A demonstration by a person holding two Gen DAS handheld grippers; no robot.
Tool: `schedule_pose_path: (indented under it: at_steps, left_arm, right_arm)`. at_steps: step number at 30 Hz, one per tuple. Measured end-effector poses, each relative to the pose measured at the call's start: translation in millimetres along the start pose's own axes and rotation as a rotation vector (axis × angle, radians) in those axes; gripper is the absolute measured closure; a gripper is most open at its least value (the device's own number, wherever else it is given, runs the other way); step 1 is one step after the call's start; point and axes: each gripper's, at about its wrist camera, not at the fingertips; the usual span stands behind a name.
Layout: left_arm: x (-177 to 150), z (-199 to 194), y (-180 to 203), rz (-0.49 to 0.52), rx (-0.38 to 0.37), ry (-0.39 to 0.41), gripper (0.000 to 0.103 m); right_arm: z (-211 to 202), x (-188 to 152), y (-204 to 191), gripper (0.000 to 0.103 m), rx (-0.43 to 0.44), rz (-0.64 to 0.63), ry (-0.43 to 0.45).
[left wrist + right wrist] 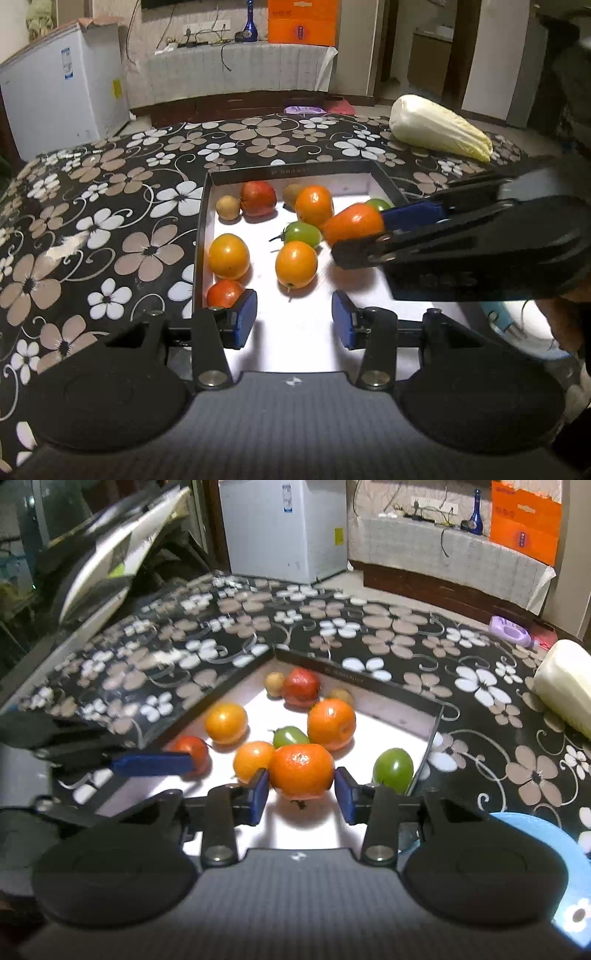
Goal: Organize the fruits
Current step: 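Grasp an orange with the right tool while the left tool grasps another orange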
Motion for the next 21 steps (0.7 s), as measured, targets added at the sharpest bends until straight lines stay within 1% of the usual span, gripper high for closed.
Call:
schedule_pose_path:
  at_steps: [6,11,12,14,15,19,21]
  left_arm:
    - [14,8,4,-0.055,-0.007,-0.020,0.052]
    - [26,26,5,-0.067,0.032,-0.045,0.052]
    - [27,31,5,-0.072,0.043,-0.055,0.053]
    - [30,38,1,-0.093,0.033,-0.071,0.056]
    - [30,39,1,-0.101,0.025,-0.075,0.059]
    - [27,39,9,-0.057,0.022,-0.063,0.068]
    - [25,38,13,-0.048,0.034,-0.054,0.068]
  right_arm:
    - [-29,3,5,0.061,0.009,0.038,0.078]
    - [-40,2,9,0.061,0.022,0.060,0.107]
    - [-41,2,9,0.061,0.024,0.061,0.109]
    - [-44,2,10,0.061,0.028,0.067,0.116]
    - [-46,1,10,0.061,0.028,0.064,0.116]
    - [-48,-2,11,0.061,0.025,0.056,0.110]
    - [-50,-3,13,0.061,0.019,0.058,0.108]
Point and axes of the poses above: each gripper's, at about its wrist camera, not at the fingertips, and z roughly the way its jaws point, y to its right, x to its top, and after that the axes turned 9 degrees about x, right-handed
